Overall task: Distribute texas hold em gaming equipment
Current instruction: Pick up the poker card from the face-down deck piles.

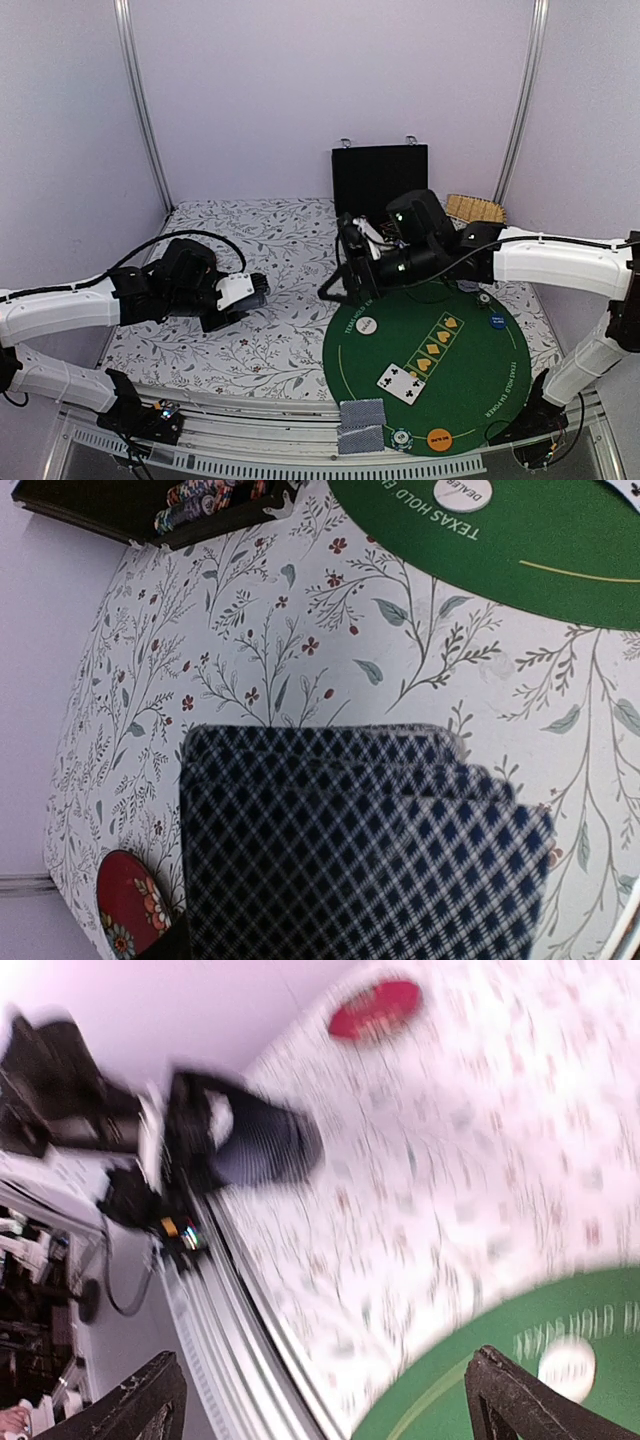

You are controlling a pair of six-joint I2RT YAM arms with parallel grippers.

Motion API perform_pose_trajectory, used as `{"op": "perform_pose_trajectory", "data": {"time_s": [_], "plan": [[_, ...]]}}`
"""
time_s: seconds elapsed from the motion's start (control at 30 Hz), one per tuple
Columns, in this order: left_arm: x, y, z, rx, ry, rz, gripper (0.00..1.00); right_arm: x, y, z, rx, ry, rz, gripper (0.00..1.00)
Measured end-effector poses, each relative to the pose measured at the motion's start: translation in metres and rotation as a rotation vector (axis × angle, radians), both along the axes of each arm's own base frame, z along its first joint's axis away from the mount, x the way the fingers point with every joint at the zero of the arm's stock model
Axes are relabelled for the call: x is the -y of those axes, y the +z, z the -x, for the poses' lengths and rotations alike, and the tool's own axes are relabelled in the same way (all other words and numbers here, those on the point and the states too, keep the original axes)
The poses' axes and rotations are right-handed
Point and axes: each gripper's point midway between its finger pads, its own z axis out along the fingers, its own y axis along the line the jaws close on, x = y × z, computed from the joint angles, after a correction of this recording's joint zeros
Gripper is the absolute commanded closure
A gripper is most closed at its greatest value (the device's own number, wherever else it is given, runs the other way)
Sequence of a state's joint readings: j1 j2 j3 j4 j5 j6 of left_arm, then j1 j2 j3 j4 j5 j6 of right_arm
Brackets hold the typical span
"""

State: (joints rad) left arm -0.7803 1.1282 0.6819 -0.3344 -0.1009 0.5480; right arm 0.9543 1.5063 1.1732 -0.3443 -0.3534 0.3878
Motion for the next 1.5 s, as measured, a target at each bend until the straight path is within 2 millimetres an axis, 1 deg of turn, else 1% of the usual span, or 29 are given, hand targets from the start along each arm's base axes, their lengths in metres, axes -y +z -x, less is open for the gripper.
{"op": "perform_pose_trajectory", "data": {"time_s": [0.03, 0.07, 0.1, 0.13, 0.2, 0.23, 0.27, 0.3, 0.37, 0.43, 0.5, 0.63, 0.73, 0.87, 0.97, 1.17, 1.3, 1.4, 1.5], "plan": [[0.000, 0.000, 0.000, 0.001, -0.003, -0.002, 0.48, -0.007, 0.013, -0.016, 0.029, -0.005, -0.065, 0.01], [0.001, 0.000, 0.001, 0.003, -0.006, -0.003, 0.48, -0.012, 0.020, -0.028, 0.042, -0.004, -0.116, 0.01], [0.001, 0.000, 0.001, 0.006, -0.009, -0.005, 0.48, -0.019, 0.026, -0.044, 0.047, -0.002, -0.176, 0.01], [0.001, 0.000, 0.001, 0.007, -0.011, -0.005, 0.48, -0.025, 0.026, -0.059, 0.038, 0.000, -0.223, 0.01], [0.002, 0.001, 0.001, 0.012, -0.016, -0.005, 0.48, -0.041, 0.012, -0.086, -0.006, 0.000, -0.266, 0.00], [0.003, 0.001, 0.001, 0.014, -0.017, -0.004, 0.48, -0.047, 0.004, -0.096, -0.027, -0.001, -0.274, 0.01], [0.003, 0.002, 0.002, 0.017, -0.021, -0.004, 0.48, -0.055, -0.007, -0.104, -0.052, 0.008, -0.280, 0.01], [0.003, 0.002, 0.002, 0.019, -0.023, -0.004, 0.48, -0.064, -0.017, -0.108, -0.075, 0.025, -0.286, 0.02], [0.003, 0.002, 0.002, 0.022, -0.025, -0.003, 0.48, -0.081, -0.032, -0.105, -0.119, 0.074, -0.298, 0.02], [0.003, 0.002, 0.001, 0.026, -0.026, -0.005, 0.48, -0.093, -0.037, -0.095, -0.148, 0.121, -0.313, 0.02], [0.004, 0.002, 0.001, 0.030, -0.025, -0.004, 0.48, -0.105, -0.035, -0.083, -0.163, 0.173, -0.340, 0.02], [0.004, 0.003, 0.000, 0.033, -0.023, -0.003, 0.49, -0.124, -0.028, -0.067, -0.182, 0.242, -0.384, 0.02], [0.004, 0.004, 0.000, 0.038, -0.023, 0.001, 0.49, -0.135, -0.032, -0.060, -0.205, 0.276, -0.398, 0.02], [0.005, 0.004, -0.001, 0.040, -0.023, 0.003, 0.48, -0.146, -0.052, -0.056, -0.259, 0.296, -0.389, 0.03], [0.005, 0.003, -0.001, 0.037, -0.023, 0.000, 0.49, -0.151, -0.060, -0.055, -0.283, 0.307, -0.385, 0.03], [0.005, 0.001, -0.001, 0.034, -0.023, -0.003, 0.49, -0.160, -0.060, -0.058, -0.296, 0.310, -0.398, 0.05], [0.006, 0.000, -0.002, 0.034, -0.020, -0.007, 0.50, -0.165, -0.067, -0.055, -0.325, 0.317, -0.395, 0.07], [0.005, -0.003, -0.003, 0.031, -0.017, -0.015, 0.51, -0.168, -0.079, -0.051, -0.349, 0.321, -0.379, 0.15], [0.004, -0.004, -0.003, 0.029, -0.016, -0.024, 0.51, -0.168, -0.087, -0.047, -0.366, 0.321, -0.357, 0.32]]}}
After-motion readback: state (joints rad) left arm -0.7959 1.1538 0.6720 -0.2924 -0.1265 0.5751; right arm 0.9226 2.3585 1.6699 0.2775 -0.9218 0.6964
